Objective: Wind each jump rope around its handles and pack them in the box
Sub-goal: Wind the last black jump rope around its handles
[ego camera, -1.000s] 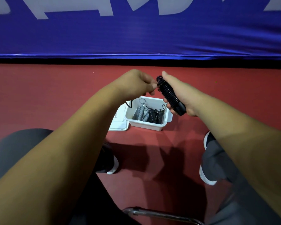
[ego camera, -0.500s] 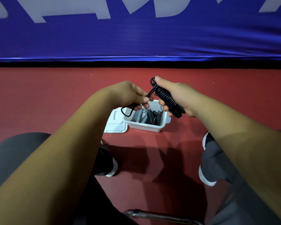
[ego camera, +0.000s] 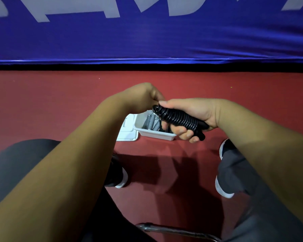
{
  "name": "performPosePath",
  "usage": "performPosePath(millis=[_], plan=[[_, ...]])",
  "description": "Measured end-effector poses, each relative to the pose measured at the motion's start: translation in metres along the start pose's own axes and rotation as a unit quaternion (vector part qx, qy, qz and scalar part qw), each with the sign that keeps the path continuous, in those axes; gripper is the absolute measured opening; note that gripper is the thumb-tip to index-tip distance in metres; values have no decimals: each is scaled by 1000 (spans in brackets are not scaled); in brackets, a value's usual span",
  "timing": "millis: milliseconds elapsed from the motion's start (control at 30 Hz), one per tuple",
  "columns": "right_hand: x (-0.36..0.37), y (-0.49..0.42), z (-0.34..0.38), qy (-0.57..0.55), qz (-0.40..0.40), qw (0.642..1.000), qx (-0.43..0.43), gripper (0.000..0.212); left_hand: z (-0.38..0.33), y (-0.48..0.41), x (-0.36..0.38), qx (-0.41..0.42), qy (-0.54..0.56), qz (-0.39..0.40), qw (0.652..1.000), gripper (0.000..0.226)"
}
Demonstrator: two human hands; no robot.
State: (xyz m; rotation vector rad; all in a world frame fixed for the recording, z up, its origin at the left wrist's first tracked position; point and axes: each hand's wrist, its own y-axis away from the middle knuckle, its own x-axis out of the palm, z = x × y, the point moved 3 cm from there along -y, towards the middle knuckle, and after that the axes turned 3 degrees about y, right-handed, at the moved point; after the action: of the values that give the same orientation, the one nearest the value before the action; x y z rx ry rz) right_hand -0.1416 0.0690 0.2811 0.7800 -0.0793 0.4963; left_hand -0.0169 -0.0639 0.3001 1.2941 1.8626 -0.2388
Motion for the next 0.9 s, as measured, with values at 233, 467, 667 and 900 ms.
performPosePath(millis=[233,467,667,900], plan=[[-1,-4,-12,33,38,998,49,71,-20,-1,0,33,-17,18,999,35],[-12,-14,-18,87,-82,990,78,69,-37,-1,-4,51,-89,-5,995,31],[-23,-21,-13,78,-244,967,-9,48,-33,-6,-9,38,-100,-37,994,27],[-27,-22,-8,-24,-303,948,-90,41,-26,-1,-15,13,-63,-34,997,43]])
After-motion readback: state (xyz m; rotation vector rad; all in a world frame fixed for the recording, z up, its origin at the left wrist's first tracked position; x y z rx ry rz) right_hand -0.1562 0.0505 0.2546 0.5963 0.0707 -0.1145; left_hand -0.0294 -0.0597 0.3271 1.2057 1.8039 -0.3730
